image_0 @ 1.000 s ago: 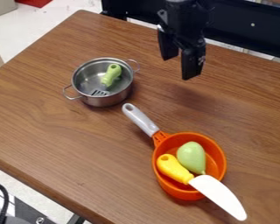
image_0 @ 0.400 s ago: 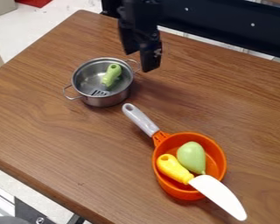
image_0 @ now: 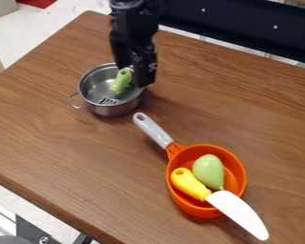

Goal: Move the silver pot to the right side of the table

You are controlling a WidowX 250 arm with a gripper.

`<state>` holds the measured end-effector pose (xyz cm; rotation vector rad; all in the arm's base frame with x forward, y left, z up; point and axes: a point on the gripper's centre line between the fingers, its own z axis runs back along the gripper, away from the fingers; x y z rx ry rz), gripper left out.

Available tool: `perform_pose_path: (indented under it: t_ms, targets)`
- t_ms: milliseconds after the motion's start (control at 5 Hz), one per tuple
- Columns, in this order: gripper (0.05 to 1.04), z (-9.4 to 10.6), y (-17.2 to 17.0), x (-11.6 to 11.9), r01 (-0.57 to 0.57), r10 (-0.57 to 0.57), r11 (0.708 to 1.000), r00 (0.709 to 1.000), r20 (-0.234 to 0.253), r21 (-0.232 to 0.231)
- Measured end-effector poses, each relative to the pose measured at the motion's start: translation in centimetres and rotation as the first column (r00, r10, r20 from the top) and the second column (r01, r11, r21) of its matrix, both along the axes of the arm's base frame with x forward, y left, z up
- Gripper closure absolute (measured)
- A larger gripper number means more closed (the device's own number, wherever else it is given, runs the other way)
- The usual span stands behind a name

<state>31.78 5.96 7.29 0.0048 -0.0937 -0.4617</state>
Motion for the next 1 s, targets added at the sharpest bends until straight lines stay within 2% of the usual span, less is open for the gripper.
perform_pose_path:
  t_ms: [200,400,600,800,1000]
  targets:
    - [0.087,-1.0,-0.1,-0.5,0.021,-0.021,0.999,1.000,0.004,0.027]
    - [0.087,-1.2,0.4,-0.2,0.005,-0.007,0.999,1.000,0.023,0.052]
    - [0.087,-2.5,0.2,-1.1,-0.001,0.000,0.999,1.000,0.019,0.050]
    - [0.133,-3.9,-0.2,-2.1,-0.007,0.006,0.998,1.000,0.018,0.057]
    - [0.406,-4.5,-0.4,-2.6,0.003,-0.003,0.998,1.000,0.012,0.060]
